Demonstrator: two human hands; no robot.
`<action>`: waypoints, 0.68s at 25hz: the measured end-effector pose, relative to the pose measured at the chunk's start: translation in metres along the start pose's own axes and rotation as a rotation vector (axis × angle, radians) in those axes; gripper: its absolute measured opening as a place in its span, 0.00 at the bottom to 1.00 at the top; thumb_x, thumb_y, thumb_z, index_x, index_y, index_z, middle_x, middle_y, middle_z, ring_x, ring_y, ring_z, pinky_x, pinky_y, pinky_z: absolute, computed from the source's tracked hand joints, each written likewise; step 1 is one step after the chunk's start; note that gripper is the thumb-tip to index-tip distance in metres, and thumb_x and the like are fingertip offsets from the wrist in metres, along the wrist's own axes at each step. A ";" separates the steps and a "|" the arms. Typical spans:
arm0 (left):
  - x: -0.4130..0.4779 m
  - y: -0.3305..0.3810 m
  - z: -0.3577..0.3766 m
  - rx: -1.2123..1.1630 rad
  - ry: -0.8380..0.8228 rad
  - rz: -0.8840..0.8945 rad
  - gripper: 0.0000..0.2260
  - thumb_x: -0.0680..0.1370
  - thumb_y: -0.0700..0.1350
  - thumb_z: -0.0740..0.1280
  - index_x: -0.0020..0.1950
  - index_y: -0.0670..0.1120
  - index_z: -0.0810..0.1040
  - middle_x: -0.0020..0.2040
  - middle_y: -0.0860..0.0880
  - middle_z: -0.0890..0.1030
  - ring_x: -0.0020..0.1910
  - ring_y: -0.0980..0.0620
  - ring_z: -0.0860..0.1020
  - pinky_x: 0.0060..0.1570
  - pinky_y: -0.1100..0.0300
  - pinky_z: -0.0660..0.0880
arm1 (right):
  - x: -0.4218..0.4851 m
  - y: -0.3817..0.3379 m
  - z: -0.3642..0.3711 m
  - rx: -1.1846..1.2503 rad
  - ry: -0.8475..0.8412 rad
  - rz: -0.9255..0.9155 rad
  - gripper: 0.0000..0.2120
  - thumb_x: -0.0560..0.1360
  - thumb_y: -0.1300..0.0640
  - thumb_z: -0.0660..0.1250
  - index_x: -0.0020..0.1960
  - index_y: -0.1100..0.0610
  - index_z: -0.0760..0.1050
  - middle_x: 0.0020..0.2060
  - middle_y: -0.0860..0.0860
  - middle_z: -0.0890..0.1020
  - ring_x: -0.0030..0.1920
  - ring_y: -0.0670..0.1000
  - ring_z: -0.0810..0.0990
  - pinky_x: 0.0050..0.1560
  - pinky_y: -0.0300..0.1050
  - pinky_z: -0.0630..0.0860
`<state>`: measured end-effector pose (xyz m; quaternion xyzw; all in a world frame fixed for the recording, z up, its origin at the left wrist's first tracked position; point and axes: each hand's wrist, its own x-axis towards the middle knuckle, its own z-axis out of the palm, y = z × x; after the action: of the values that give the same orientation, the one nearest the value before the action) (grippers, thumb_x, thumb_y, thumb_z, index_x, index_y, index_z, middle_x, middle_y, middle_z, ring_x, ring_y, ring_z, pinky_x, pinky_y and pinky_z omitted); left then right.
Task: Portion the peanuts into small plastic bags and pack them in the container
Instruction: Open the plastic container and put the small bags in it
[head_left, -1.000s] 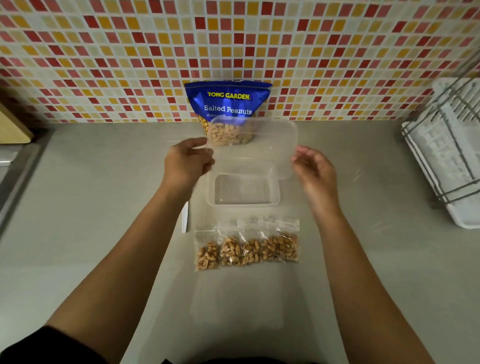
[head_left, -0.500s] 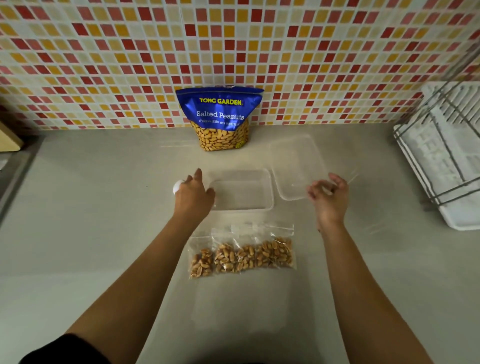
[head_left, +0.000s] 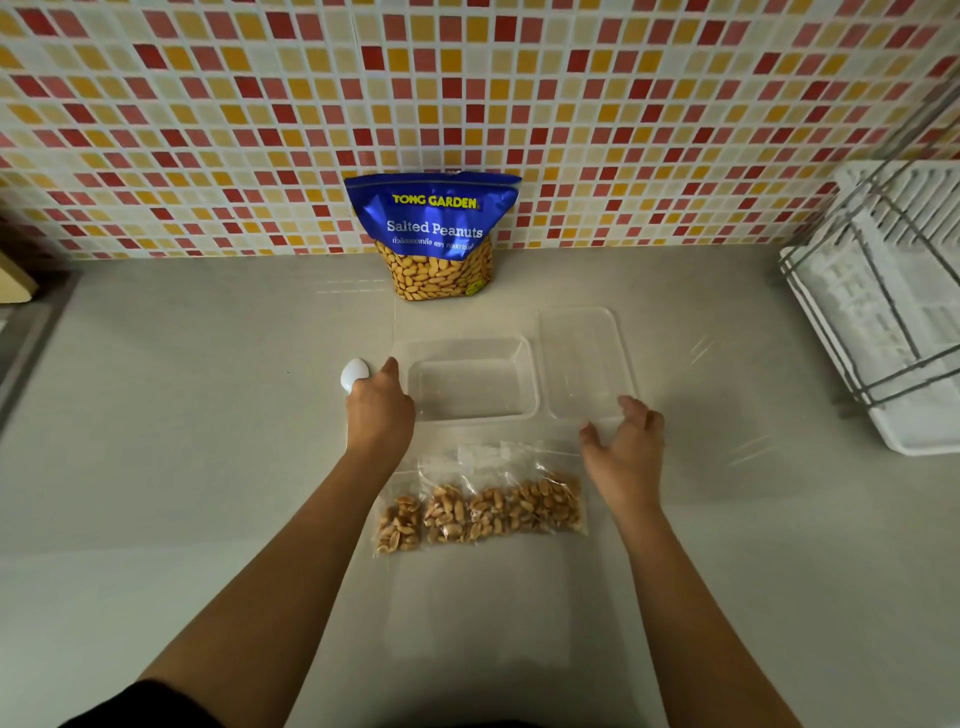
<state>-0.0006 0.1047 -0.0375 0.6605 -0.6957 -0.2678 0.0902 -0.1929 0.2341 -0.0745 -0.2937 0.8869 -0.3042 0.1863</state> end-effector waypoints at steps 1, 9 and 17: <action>0.001 -0.001 0.000 0.009 0.004 0.009 0.16 0.77 0.32 0.57 0.64 0.38 0.70 0.52 0.39 0.72 0.40 0.46 0.68 0.38 0.58 0.66 | -0.010 0.002 -0.001 -0.075 -0.090 0.027 0.26 0.73 0.54 0.68 0.67 0.62 0.65 0.62 0.62 0.68 0.62 0.63 0.70 0.64 0.49 0.66; 0.000 -0.003 -0.001 0.035 -0.011 0.035 0.14 0.76 0.32 0.58 0.61 0.37 0.72 0.53 0.37 0.74 0.44 0.43 0.71 0.40 0.57 0.68 | -0.031 0.011 0.015 -0.111 -0.170 0.104 0.11 0.73 0.53 0.68 0.50 0.60 0.79 0.51 0.59 0.76 0.54 0.59 0.75 0.59 0.47 0.69; -0.002 -0.005 0.001 0.022 -0.001 0.042 0.13 0.76 0.32 0.57 0.60 0.36 0.71 0.50 0.37 0.74 0.40 0.45 0.69 0.38 0.56 0.68 | -0.035 0.021 0.009 -0.008 -0.073 0.015 0.03 0.70 0.61 0.71 0.44 0.57 0.81 0.45 0.56 0.82 0.44 0.51 0.79 0.46 0.33 0.66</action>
<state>0.0031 0.1065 -0.0402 0.6465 -0.7124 -0.2583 0.0881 -0.1699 0.2658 -0.0892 -0.2989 0.8827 -0.2885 0.2198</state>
